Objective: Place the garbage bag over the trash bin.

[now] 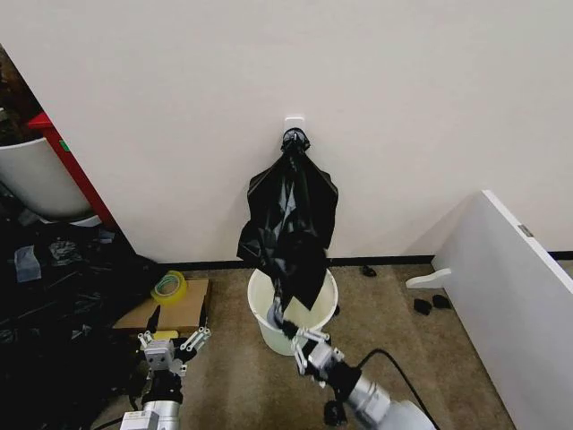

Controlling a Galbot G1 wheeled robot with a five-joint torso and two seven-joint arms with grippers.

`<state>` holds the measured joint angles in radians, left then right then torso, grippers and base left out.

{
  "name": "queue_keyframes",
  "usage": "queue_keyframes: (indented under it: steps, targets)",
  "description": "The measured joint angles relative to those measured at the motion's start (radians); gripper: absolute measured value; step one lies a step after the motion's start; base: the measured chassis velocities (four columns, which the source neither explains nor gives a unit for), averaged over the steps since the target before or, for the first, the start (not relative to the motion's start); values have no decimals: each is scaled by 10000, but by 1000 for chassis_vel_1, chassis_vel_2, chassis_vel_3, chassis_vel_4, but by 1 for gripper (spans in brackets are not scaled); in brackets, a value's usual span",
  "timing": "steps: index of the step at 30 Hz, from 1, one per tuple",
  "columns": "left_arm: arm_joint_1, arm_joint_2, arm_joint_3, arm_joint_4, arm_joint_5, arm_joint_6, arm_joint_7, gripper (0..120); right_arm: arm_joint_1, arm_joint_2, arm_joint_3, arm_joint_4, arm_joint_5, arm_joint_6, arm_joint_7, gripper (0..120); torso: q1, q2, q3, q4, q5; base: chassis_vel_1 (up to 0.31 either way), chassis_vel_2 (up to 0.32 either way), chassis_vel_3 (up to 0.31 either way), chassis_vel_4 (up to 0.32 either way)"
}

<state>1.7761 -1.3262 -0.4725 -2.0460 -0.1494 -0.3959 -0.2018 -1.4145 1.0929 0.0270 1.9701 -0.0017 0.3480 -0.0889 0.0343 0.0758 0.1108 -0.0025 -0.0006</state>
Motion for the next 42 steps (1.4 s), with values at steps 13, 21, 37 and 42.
queue_keyframes:
  steps: [13, 21, 37, 42]
  targets:
    - [-1164, 1661, 467, -971, -1487, 950, 450, 100, 495, 517, 420, -330, -1225, -419, 747, 0, 0, 0, 0, 0, -2, 0, 0, 0, 0]
    - [-3707, 5649, 1342, -1879, -4364, 2881, 899, 100, 694, 737, 593, -643, -2248, -49, 779, 0, 0, 0, 1, -3, -3, 0, 0, 0, 0]
    - [-9896, 6848, 5619, -1301, -6605, 6630, -703, 100, 607, 911, 899, -853, -3398, 762, 529, 0, 0, 0, 1, -2, 2, 0, 0, 0, 0]
    - [-10931, 6917, 6315, -938, -6847, 7374, -706, 100, 492, 839, 956, -734, -3284, 805, 524, 0, -1, -1, 0, 2, 2, 0, 0, 0, 0]
